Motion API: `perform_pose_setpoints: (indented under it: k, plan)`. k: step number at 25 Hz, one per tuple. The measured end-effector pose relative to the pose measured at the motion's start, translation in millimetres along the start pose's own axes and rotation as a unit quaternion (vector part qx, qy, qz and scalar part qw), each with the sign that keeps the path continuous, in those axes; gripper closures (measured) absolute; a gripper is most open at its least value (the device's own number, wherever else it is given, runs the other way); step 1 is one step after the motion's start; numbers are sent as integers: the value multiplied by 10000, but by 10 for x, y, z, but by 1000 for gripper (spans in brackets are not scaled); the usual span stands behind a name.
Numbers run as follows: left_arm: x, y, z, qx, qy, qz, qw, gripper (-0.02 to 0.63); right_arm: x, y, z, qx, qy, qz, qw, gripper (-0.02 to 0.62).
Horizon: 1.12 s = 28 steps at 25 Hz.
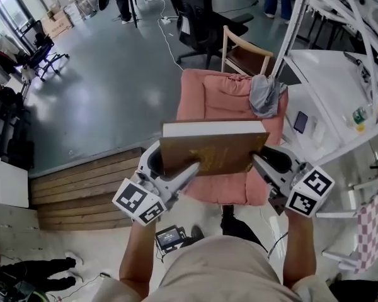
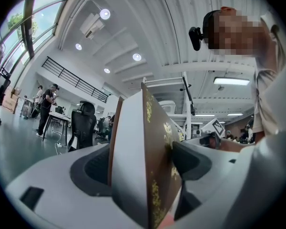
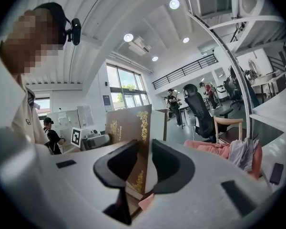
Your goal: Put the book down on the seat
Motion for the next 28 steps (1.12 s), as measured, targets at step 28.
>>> perform_pose_setpoints:
  k: [28]
  plan:
    - [1526,-362,1045,-692,622,1138,9891,239,1381,-682,-1359,271,-1251,947,9872,511]
Point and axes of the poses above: the fingertips, and each gripper's own axes: y backward along the fingers, z to its left, x out of its underside, the point moved 7 cm from there along y, backward along the fingers, and after that the axes turned 14 degrees about -z, right-handed, at the moved point
